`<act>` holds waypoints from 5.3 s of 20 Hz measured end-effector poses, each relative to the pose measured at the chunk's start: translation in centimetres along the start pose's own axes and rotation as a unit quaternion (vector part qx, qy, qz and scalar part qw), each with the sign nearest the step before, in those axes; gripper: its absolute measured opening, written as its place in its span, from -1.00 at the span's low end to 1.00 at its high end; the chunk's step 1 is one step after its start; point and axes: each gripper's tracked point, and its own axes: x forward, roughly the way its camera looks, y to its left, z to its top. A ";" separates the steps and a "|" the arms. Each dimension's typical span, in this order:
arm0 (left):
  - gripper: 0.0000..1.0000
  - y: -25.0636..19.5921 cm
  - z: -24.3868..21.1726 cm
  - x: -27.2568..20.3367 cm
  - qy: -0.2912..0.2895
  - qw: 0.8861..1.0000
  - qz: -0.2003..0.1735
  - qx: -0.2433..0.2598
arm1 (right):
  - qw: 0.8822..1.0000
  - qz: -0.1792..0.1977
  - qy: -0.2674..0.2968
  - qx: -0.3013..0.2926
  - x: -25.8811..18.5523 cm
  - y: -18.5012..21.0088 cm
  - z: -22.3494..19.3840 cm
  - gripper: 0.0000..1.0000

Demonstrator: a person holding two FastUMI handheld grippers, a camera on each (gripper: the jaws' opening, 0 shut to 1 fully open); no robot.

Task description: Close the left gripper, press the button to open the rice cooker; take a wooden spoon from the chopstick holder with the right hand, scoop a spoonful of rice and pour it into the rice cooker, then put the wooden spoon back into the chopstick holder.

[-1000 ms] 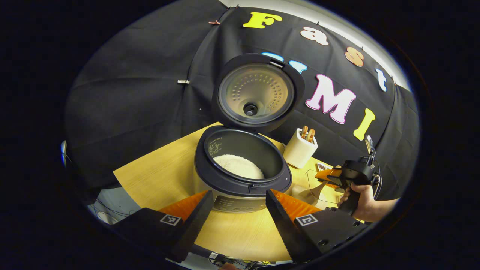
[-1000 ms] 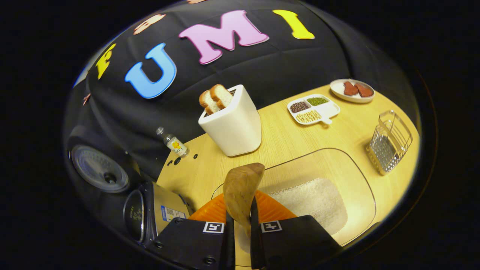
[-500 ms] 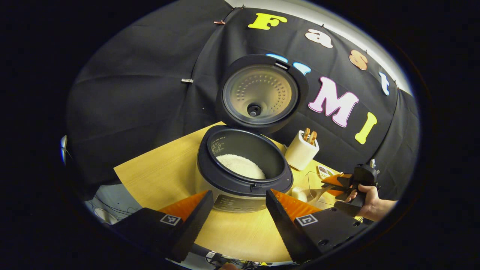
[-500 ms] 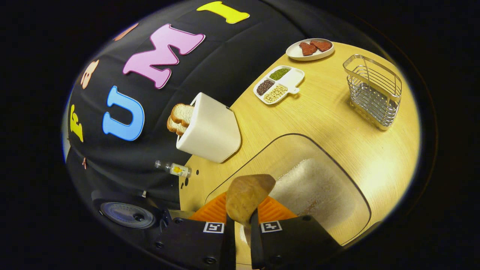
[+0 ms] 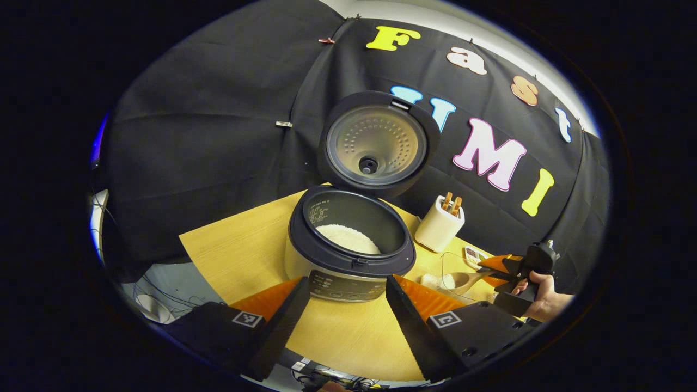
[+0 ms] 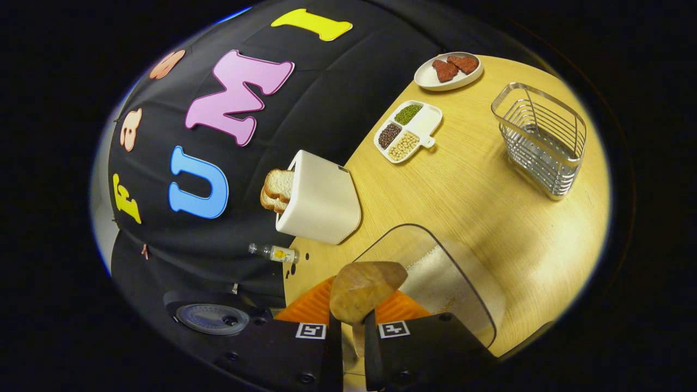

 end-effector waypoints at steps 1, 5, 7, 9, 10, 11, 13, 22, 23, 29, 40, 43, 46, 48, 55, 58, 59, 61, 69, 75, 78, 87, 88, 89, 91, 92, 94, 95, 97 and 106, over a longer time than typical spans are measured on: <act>0.91 -0.3 0.0 -0.4 -0.002 1.000 0.005 0.002 | 1.000 0.004 0.001 -0.002 -0.3 0.1 0.5 -0.59; 0.91 -1.9 0.8 -1.7 -0.016 1.000 0.005 0.009 | 0.999 0.025 0.001 0.019 -1.5 1.4 2.3 -0.60; 0.91 -2.4 1.0 -1.6 -0.016 1.000 0.001 0.016 | 0.999 0.030 -0.006 0.037 -2.0 2.2 3.1 -0.60; 0.91 -2.4 1.7 -1.7 -0.020 1.000 -0.005 0.023 | 0.998 0.036 -0.009 0.054 -2.5 3.4 3.3 -0.60; 0.91 -2.5 2.3 -1.8 -0.024 0.999 -0.009 0.027 | 0.997 0.040 -0.009 0.060 -2.8 4.2 3.1 -0.60; 0.91 -2.4 2.7 -1.8 -0.027 0.999 -0.011 0.031 | 0.997 0.044 -0.009 0.064 -2.9 5.1 3.0 -0.60; 0.91 -1.9 3.4 -1.9 -0.034 0.999 -0.016 0.038 | 0.996 0.052 -0.007 0.070 -3.2 7.0 2.2 -0.60; 0.91 2.6 5.4 -2.0 -0.047 0.999 -0.021 0.017 | 0.992 0.098 0.027 0.078 -2.3 17.1 -4.4 -0.60; 0.91 3.3 5.4 -1.9 -0.048 0.999 -0.019 0.013 | 0.992 0.100 0.032 0.074 -1.9 18.1 -5.3 -0.60; 0.91 6.2 5.2 -1.3 -0.038 0.999 -0.024 -0.013 | 0.992 0.117 0.056 0.013 0.4 22.7 -11.1 -0.60; 0.91 8.4 6.1 -0.1 -0.032 0.999 -0.031 -0.024 | 0.931 0.177 -0.007 -0.319 1.8 28.9 -17.4 -0.60; 0.84 9.2 5.9 0.1 -0.028 0.999 -0.032 -0.025 | 0.904 0.190 -0.011 -0.383 1.7 29.3 -19.0 -0.60; 0.91 10.2 6.1 0.7 -0.028 0.999 -0.022 -0.030 | 0.881 0.202 -0.006 -0.428 1.9 29.0 -20.6 -0.60; 0.91 10.7 6.2 0.5 -0.030 0.999 -0.022 -0.037 | 0.857 0.209 -0.012 -0.471 1.7 29.0 -21.4 -0.60; 0.84 11.1 5.6 1.2 -0.020 0.999 -0.020 -0.038 | 0.769 0.250 0.005 -0.589 0.6 28.3 -26.0 -0.60; 0.91 10.8 5.9 1.2 -0.029 0.999 -0.022 -0.029 | 0.718 0.269 0.004 -0.642 0.1 27.7 -27.8 -0.70; 0.92 10.6 6.1 1.3 -0.034 0.999 -0.024 -0.024 | 0.709 0.271 0.008 -0.652 0.1 27.4 -28.2 -0.60; 0.91 10.4 6.4 1.3 -0.038 0.999 -0.026 -0.018 | 0.703 0.270 0.013 -0.658 0.0 26.7 -28.6 -0.60; 0.91 8.4 7.3 1.1 -0.050 0.998 -0.036 0.004 | 0.811 0.246 0.007 -0.531 -0.5 28.5 -23.4 -0.60; 0.91 5.1 7.5 0.6 -0.052 0.997 -0.051 0.015 | 0.896 0.221 -0.022 -0.384 -2.7 28.8 -14.7 -0.70; 0.91 3.0 7.8 0.3 -0.054 0.997 -0.056 0.017 | 0.925 0.204 -0.041 -0.319 -3.7 27.6 -9.3 -0.60; 0.91 -2.8 7.9 0.4 -0.063 0.996 -0.058 0.019 | 0.961 0.111 -0.148 -0.208 -8.7 17.5 9.7 -0.60; 0.91 -3.4 8.0 0.6 -0.063 0.996 -0.058 0.020 | 0.962 0.096 -0.159 -0.199 -9.3 15.7 11.8 -0.60; 0.91 -3.9 8.0 0.6 -0.063 0.996 -0.058 0.019 | 0.964 0.081 -0.169 -0.189 -10.0 13.8 13.5 -0.61; 0.91 -5.2 7.8 0.7 -0.060 0.996 -0.059 0.017 | 0.967 0.053 -0.186 -0.169 -11.2 10.2 17.0 -0.60; 0.91 -5.7 7.7 0.7 -0.058 0.996 -0.058 0.018 | 0.967 0.040 -0.195 -0.158 -11.7 8.5 18.6 -0.60; 0.91 -6.5 7.6 0.6 -0.058 0.997 -0.054 0.020 | 0.967 0.015 -0.213 -0.142 -12.8 5.0 21.5 -0.60; 0.91 -6.9 7.5 0.6 -0.058 0.997 -0.049 0.022 | 0.966 0.003 -0.219 -0.137 -13.2 3.3 22.5 -0.60; 0.91 -7.7 7.4 0.4 -0.060 0.997 -0.037 0.031 | 0.965 -0.020 -0.229 -0.130 -13.6 0.1 24.5 -0.60; 0.91 -10.7 7.3 -1.7 -0.079 0.995 0.017 0.066 | 0.962 -0.094 -0.218 -0.133 -11.0 -10.0 27.1 -0.60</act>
